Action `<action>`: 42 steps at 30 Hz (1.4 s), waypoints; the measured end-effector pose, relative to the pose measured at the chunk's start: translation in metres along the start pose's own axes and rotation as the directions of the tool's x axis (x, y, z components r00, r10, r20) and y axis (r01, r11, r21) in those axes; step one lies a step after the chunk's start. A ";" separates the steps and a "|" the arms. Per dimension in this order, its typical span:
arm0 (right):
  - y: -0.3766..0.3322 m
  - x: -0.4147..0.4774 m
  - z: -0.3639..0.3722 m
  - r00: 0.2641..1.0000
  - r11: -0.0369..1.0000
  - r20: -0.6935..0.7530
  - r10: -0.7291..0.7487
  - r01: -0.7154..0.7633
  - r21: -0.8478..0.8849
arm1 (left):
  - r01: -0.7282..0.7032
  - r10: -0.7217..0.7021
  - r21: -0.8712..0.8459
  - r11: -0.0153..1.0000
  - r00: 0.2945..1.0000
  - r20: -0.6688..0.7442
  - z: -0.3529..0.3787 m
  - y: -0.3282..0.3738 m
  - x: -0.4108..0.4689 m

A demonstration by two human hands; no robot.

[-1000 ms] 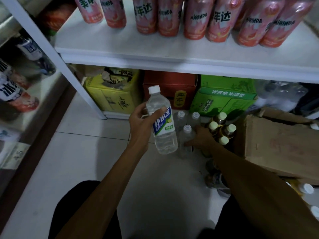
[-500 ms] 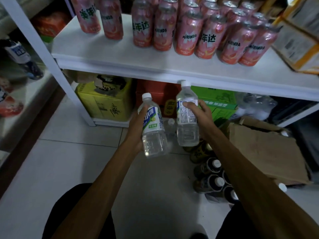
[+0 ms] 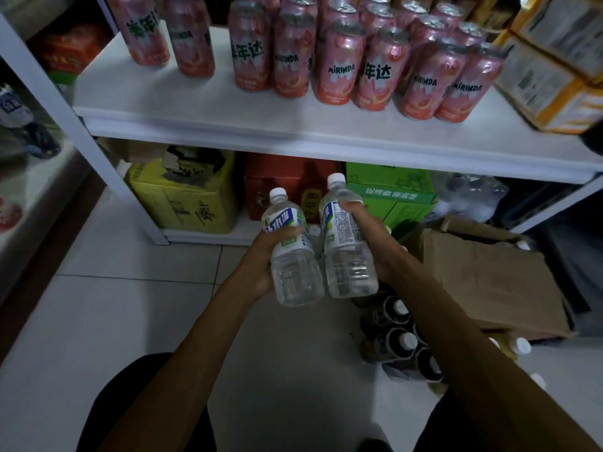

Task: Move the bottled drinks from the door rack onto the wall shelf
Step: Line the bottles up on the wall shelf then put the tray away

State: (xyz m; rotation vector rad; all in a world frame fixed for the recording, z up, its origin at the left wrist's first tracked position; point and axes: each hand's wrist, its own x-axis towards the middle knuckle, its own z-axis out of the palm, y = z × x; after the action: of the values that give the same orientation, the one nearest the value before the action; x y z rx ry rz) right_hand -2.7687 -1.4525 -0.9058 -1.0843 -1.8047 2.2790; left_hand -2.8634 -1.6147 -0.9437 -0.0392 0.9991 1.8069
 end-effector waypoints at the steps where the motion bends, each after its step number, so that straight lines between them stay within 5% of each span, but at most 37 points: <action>1: 0.001 0.002 0.002 1.000 1.000 0.011 0.005 -0.005 0.006 | 0.001 0.000 0.058 0.998 1.000 -0.022 -0.001 -0.001 0.000; 5: 0.004 0.001 0.008 0.995 0.989 0.032 -0.097 0.100 -0.105 | -0.062 0.080 0.113 0.992 0.984 -0.158 -0.003 -0.006 0.007; 12: 0.016 0.023 0.012 0.991 0.959 -0.006 -0.132 0.127 -0.254 | -0.101 0.120 0.133 0.986 0.983 -0.141 -0.004 -0.010 0.011; 22: 0.019 -0.006 0.007 0.998 0.988 -0.052 -0.044 0.035 -0.154 | 0.017 0.024 0.215 0.977 0.982 -0.186 0.018 -0.023 -0.034; 30: 0.004 -0.078 0.020 0.993 0.991 -0.111 0.026 -0.040 -0.127 | 0.102 0.060 0.330 0.938 0.893 -0.447 0.059 -0.016 -0.101; 42: -0.190 -0.207 0.044 0.981 0.978 -0.181 -0.064 0.026 -0.206 | 0.045 0.173 0.475 0.879 0.898 -0.405 0.193 0.124 -0.218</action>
State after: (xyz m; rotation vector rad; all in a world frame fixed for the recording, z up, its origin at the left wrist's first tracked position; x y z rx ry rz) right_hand -2.7073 -1.5186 -0.6358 -1.2257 -1.9934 1.9271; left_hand -2.7804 -1.6724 -0.6439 -0.1132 1.7710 1.5940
